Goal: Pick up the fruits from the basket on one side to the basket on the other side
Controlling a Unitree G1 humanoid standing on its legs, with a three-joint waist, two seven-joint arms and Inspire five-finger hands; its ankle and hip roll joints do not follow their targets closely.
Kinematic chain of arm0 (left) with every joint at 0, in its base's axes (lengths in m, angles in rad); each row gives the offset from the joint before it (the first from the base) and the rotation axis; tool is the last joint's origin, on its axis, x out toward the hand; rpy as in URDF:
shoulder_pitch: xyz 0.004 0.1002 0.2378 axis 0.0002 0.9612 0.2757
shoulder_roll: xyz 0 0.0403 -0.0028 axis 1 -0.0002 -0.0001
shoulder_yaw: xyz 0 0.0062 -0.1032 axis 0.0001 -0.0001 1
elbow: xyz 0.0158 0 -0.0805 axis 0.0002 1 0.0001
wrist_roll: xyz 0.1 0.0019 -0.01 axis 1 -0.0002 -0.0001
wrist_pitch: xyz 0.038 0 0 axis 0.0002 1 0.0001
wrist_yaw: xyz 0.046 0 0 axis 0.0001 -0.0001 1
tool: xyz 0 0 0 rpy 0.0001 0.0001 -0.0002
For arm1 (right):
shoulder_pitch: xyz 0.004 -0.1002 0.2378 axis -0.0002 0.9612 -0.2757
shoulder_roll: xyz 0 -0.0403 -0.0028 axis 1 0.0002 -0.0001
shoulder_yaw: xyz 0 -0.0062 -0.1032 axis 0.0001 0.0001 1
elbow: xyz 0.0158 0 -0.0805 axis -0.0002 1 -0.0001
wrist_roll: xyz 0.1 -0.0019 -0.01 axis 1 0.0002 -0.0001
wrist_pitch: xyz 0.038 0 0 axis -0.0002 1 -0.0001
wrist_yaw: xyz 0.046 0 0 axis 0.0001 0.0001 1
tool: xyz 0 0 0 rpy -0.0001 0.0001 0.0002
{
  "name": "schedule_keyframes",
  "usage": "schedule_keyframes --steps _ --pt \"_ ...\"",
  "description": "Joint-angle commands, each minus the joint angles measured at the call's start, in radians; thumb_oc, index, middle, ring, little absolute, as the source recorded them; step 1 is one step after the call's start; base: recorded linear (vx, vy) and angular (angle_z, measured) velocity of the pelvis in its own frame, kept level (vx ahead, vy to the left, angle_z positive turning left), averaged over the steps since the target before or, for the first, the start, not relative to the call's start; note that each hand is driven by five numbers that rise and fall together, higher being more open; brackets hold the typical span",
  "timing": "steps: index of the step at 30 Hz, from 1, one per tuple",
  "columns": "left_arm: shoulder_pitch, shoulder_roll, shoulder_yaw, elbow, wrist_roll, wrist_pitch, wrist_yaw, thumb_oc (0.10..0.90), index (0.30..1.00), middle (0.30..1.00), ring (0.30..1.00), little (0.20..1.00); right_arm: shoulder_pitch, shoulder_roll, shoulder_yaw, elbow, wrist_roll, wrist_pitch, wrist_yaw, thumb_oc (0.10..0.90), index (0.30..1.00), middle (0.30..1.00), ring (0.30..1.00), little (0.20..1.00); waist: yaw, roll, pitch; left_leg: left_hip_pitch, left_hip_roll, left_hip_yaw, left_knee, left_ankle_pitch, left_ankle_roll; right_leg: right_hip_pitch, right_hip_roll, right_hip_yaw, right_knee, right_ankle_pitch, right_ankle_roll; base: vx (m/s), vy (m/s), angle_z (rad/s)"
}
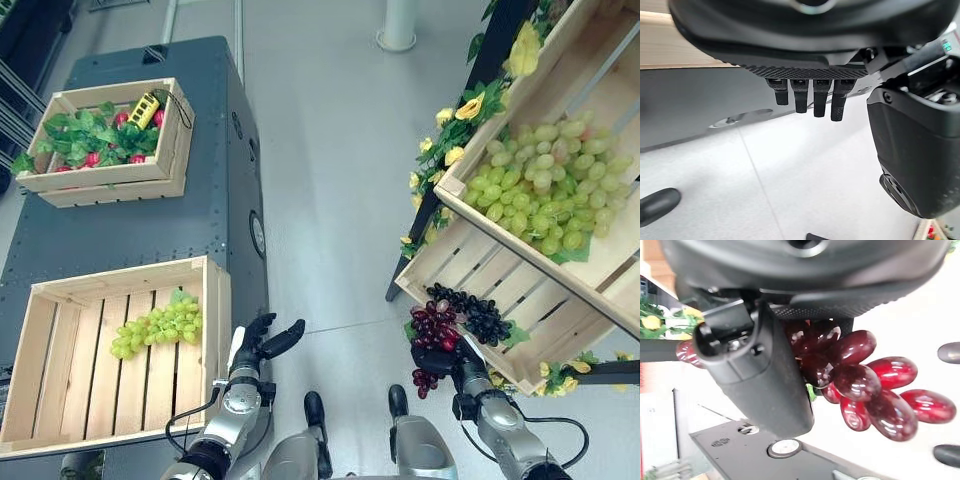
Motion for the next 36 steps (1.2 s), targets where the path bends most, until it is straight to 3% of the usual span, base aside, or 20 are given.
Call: schedule_keyframes --steps 1,6,7,14,16,26,36 --pt "-0.067 0.038 0.012 -0.084 -0.025 -0.132 0.079 0.800 0.900 0.900 0.900 0.900 -0.159 -0.033 -0.064 -0.077 -0.026 -0.150 -0.026 0.400 0.300 0.300 0.300 0.300 0.011 -0.015 0.035 -0.083 -0.025 0.031 0.298 -0.267 0.023 0.016 0.001 -0.100 0.047 -0.058 -0.032 -0.16 0.007 -0.60" --pt "-0.133 0.044 0.007 -0.109 -0.118 -0.165 0.100 0.800 0.900 0.900 0.900 0.900 -0.283 -0.076 -0.066 -0.096 -0.041 -0.146 -0.098 0.400 0.300 0.300 0.300 0.300 0.014 -0.022 0.117 -0.274 0.008 0.023 0.512 -0.310 0.022 -0.155 0.009 -0.101 0.220 -0.103 -0.067 -0.18 -0.039 -0.16" --pt "-0.146 0.040 0.002 -0.125 -0.121 -0.177 0.126 0.800 0.900 0.900 0.900 0.900 -0.312 -0.100 -0.079 -0.122 -0.049 -0.148 -0.127 0.400 0.300 0.300 0.300 0.300 0.011 -0.031 0.133 -0.338 0.025 0.026 0.583 -0.331 0.026 -0.228 0.008 -0.108 0.304 -0.131 -0.081 -0.09 -0.019 0.02" --pt "-0.179 0.035 -0.022 -0.183 -0.042 -0.212 0.198 0.800 0.900 0.900 0.900 0.900 -0.353 -0.182 -0.154 -0.147 -0.054 -0.207 -0.211 0.400 0.300 0.300 0.300 0.300 0.009 -0.048 0.133 -0.528 0.040 -0.006 0.806 -0.426 0.059 -0.431 -0.011 -0.132 0.587 -0.229 -0.116 -0.03 0.007 0.10" --pt "-0.195 0.045 -0.049 -0.228 -0.015 -0.197 0.209 0.800 0.900 0.900 0.900 0.900 -0.355 -0.228 -0.201 -0.126 -0.023 -0.228 -0.233 0.400 0.300 0.300 0.300 0.300 0.006 -0.048 0.133 -0.613 0.045 -0.031 0.928 -0.477 0.074 -0.508 -0.010 -0.127 0.692 -0.266 -0.135 0.01 -0.032 0.08" --pt "-0.224 0.069 -0.080 -0.251 0.008 -0.179 0.206 0.800 0.900 0.900 0.900 0.900 -0.377 -0.306 -0.265 -0.116 -0.037 -0.219 -0.293 0.400 0.300 0.300 0.300 0.300 0.006 -0.059 0.133 -0.770 0.032 -0.076 1.085 -0.512 0.080 -0.649 0.013 -0.124 0.801 -0.272 -0.148 0.01 -0.051 0.07" --pt "-0.260 0.129 -0.090 -0.275 0.015 -0.138 0.196 0.800 0.900 0.900 0.900 0.900 -0.399 -0.421 -0.264 -0.004 -0.010 -0.105 -0.325 0.400 0.300 0.300 0.300 0.300 0.018 -0.105 0.133 -0.850 0.039 -0.113 1.145 -0.522 0.078 -0.705 0.029 -0.140 0.813 -0.239 -0.135 0.01 -0.037 -0.01"
